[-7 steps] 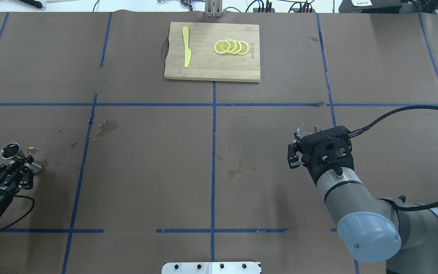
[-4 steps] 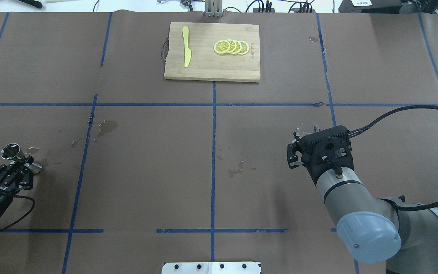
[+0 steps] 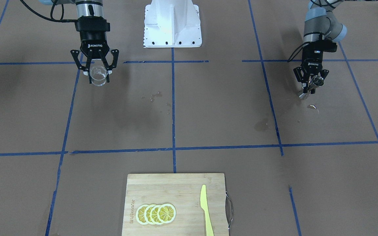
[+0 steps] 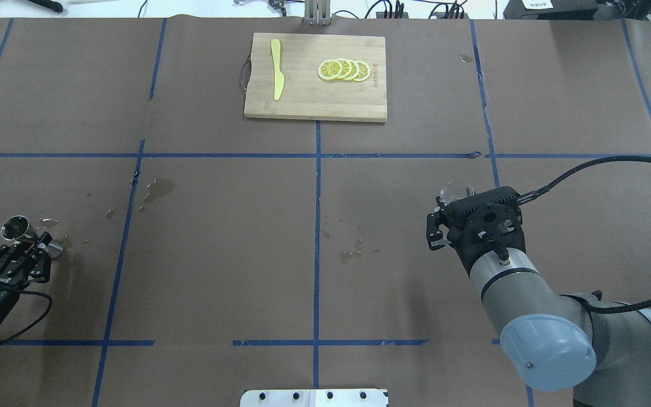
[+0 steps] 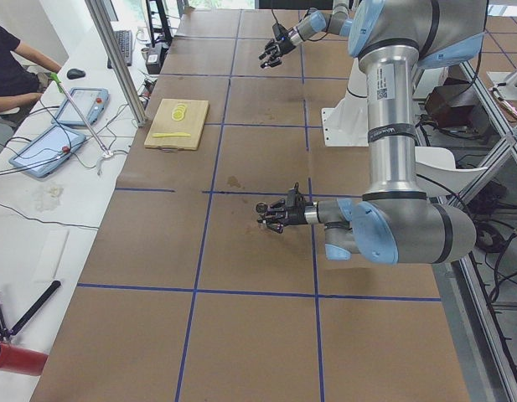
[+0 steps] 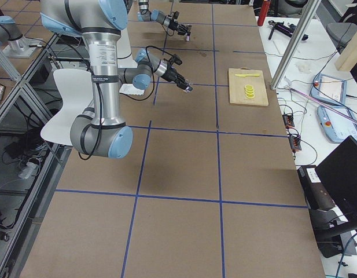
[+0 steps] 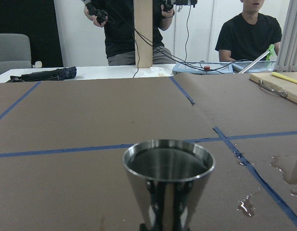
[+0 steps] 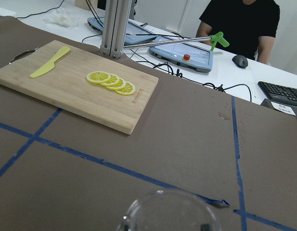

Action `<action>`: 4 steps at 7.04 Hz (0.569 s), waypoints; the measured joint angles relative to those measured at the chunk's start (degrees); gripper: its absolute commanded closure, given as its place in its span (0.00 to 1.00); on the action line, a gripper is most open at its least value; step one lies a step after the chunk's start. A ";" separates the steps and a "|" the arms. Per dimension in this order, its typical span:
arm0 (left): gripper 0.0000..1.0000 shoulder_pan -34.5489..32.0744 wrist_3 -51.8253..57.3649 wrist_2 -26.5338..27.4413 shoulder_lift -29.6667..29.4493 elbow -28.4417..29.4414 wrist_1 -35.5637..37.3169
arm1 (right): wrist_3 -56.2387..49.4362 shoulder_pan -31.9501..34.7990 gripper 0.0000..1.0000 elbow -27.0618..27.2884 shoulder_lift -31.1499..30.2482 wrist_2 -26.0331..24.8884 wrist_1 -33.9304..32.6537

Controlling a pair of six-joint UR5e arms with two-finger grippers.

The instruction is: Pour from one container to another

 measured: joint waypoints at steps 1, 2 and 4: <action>0.61 0.02 0.00 0.00 0.00 0.00 0.00 | 0.00 0.00 0.91 0.06 0.00 0.00 0.01; 0.61 0.06 0.00 0.00 0.00 0.00 -0.01 | 0.00 0.00 0.91 0.10 0.00 0.00 0.01; 0.56 0.08 0.00 0.00 0.00 -0.05 -0.01 | 0.02 0.00 0.91 0.17 0.00 0.00 0.01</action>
